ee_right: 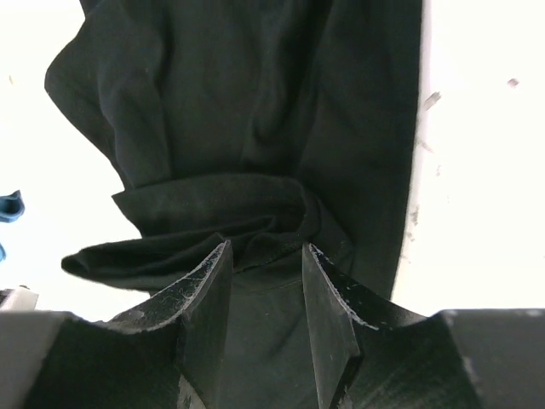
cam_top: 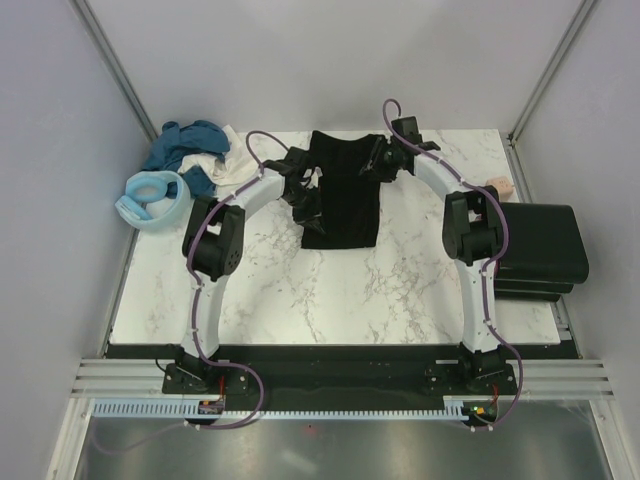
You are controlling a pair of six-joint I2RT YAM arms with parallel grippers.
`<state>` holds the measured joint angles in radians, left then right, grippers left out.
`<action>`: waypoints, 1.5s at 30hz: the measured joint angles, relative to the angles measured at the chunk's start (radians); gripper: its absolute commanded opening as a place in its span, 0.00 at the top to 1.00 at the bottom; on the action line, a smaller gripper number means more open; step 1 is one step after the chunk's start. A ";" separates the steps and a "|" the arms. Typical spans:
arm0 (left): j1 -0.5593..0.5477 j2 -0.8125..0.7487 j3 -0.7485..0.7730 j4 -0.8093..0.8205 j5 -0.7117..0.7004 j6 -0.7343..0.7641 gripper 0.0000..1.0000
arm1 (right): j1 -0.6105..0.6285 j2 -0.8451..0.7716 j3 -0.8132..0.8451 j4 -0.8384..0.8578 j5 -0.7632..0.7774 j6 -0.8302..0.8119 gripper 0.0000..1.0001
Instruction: Fold and stack the t-shirts
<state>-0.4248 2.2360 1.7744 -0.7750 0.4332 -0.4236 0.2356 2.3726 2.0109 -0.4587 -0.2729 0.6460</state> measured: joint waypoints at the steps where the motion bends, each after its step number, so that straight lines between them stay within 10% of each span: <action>1: 0.003 0.003 0.008 -0.002 -0.011 0.000 0.88 | -0.002 0.000 0.000 0.002 0.005 -0.005 0.53; 20: 0.044 0.031 0.088 -0.047 -0.146 0.000 0.74 | 0.056 -0.463 -0.350 -0.163 0.047 -0.248 0.49; 45: 0.048 -0.069 0.026 -0.092 -0.109 0.006 0.71 | 0.143 -0.480 -0.614 -0.218 0.097 -0.385 0.47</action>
<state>-0.3771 2.1666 1.8008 -0.8673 0.3241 -0.4171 0.3786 1.8931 1.3968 -0.6765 -0.1757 0.2607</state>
